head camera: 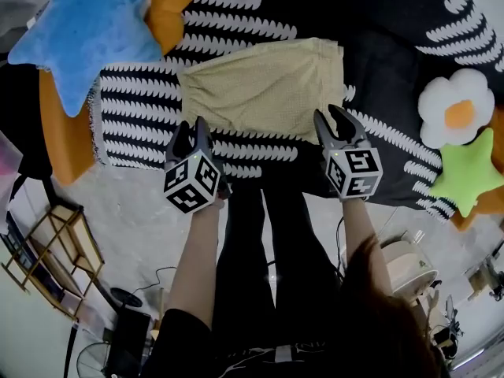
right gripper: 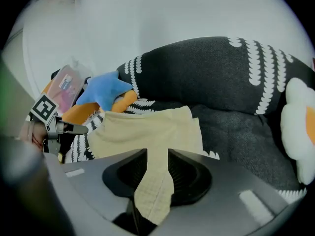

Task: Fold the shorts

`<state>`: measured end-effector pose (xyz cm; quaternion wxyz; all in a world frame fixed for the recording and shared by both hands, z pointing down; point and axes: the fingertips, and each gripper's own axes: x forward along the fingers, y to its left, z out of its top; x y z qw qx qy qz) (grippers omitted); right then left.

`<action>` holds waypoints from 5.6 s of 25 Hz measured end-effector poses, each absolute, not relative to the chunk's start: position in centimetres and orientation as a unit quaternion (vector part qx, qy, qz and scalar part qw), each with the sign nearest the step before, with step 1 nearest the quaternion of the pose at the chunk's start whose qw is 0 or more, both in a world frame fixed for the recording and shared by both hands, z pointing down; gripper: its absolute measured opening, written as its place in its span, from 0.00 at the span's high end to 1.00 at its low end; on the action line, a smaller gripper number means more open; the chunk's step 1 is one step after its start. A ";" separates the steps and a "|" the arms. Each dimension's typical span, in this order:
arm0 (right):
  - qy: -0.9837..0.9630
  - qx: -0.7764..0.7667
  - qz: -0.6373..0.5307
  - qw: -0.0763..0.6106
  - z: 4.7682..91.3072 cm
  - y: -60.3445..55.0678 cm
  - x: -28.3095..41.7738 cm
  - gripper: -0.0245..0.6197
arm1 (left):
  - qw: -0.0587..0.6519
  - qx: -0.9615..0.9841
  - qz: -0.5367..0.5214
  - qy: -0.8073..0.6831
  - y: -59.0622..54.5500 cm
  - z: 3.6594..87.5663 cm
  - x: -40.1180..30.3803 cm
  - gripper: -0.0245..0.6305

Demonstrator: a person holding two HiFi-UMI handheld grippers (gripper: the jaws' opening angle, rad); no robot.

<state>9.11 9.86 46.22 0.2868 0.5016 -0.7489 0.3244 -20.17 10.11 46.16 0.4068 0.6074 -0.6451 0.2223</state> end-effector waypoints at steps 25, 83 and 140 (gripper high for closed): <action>-0.749 0.502 0.341 0.265 47.2 13.8 7.2 0.75 | 0.567 0.503 0.012 -0.652 10.0 51.1 -20.7 0.96; -0.806 0.317 0.479 0.143 44.8 7.7 -5.9 0.83 | 0.159 0.792 0.318 -0.496 12.1 44.8 -11.9 0.96; -0.737 0.557 0.360 0.130 47.6 11.7 12.4 0.85 | 0.173 0.903 0.246 -0.308 6.5 44.6 9.9 0.96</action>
